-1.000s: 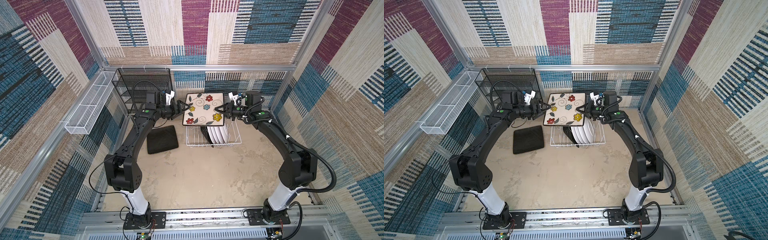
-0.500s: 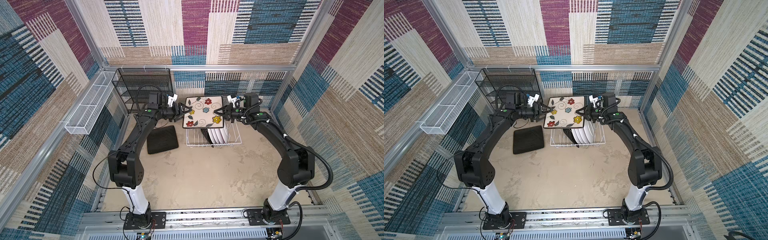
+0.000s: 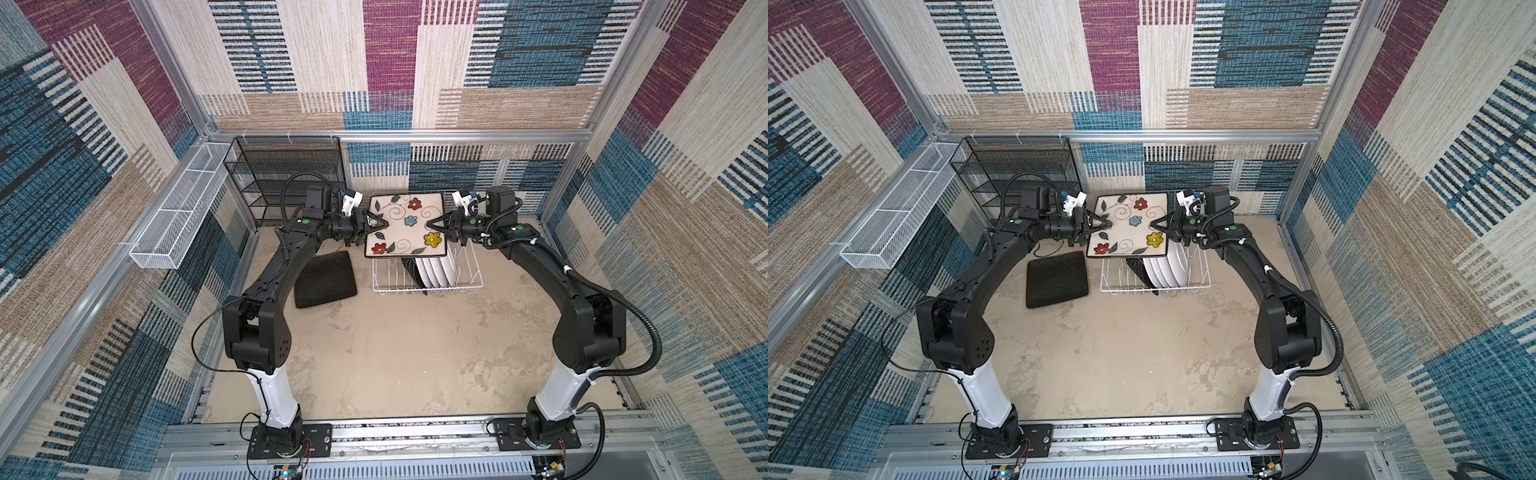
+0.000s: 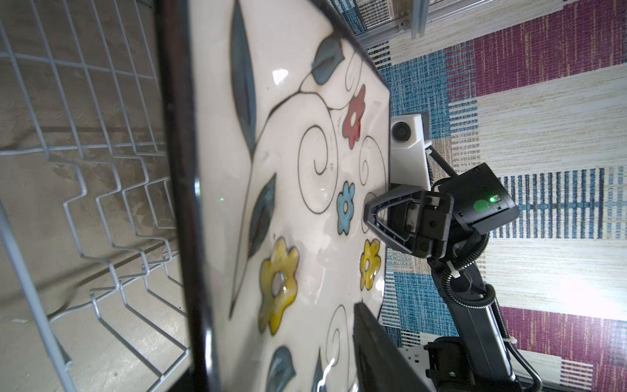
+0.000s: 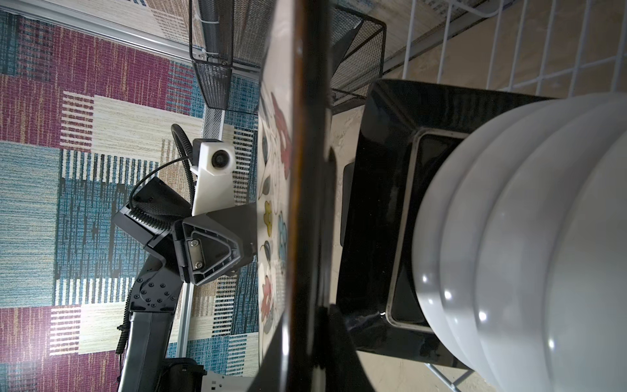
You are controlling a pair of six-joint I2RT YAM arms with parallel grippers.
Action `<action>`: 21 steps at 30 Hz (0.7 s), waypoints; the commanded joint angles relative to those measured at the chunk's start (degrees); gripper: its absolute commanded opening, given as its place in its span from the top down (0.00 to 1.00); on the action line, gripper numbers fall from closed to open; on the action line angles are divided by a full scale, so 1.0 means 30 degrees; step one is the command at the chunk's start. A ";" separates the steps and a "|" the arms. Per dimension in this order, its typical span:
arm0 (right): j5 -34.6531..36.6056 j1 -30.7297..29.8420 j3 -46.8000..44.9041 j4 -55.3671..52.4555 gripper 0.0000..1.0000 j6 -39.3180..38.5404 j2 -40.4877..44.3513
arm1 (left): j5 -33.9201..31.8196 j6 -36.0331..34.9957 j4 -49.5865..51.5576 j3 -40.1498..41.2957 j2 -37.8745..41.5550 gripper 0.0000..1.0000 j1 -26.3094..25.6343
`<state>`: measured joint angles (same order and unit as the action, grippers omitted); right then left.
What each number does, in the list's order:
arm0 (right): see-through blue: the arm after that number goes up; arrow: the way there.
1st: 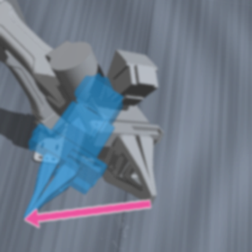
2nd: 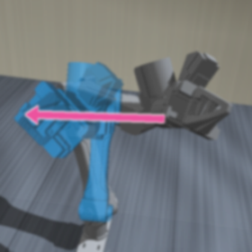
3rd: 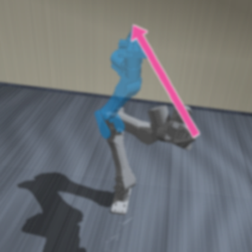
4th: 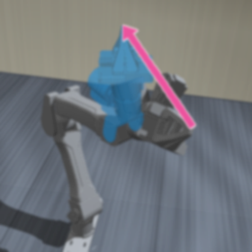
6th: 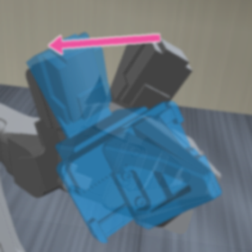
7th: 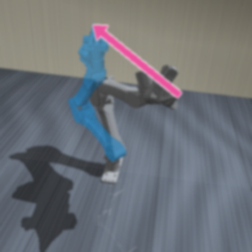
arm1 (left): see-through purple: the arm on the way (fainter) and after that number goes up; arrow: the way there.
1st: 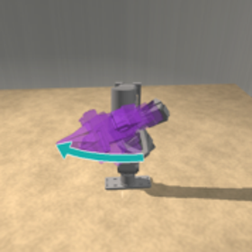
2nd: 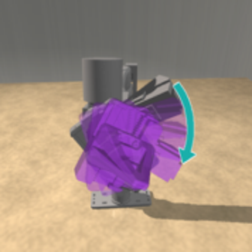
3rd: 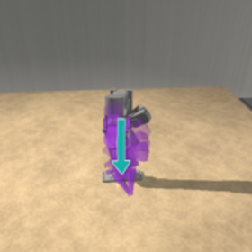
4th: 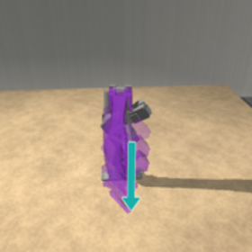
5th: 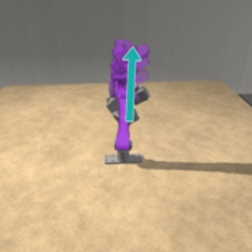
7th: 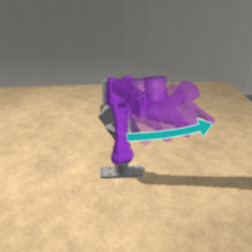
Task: Unload the plates from the dish rack
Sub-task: Pick up a plate from the dish rack.
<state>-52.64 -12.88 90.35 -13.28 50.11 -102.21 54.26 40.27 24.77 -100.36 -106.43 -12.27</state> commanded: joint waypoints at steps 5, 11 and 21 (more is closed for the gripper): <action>-0.1927 -0.0048 0.0368 0.3239 1.00 0.0524 -0.0087 | 0.0953 0.0379 -0.0780 0.0152 0.0016 0.52 -0.0229; -0.1994 -0.0215 0.0365 0.3055 1.00 0.0466 -0.0337 | 0.1087 0.0432 -0.0962 0.0402 0.0115 0.63 -0.0304; -0.2023 -0.0319 0.0343 0.3123 0.99 0.0416 -0.0411 | 0.1414 0.0731 -0.1609 0.0910 0.0458 0.90 -0.0304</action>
<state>-54.78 -13.26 90.48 -10.63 51.11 -103.81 57.65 43.18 22.46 -98.24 -105.49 -12.58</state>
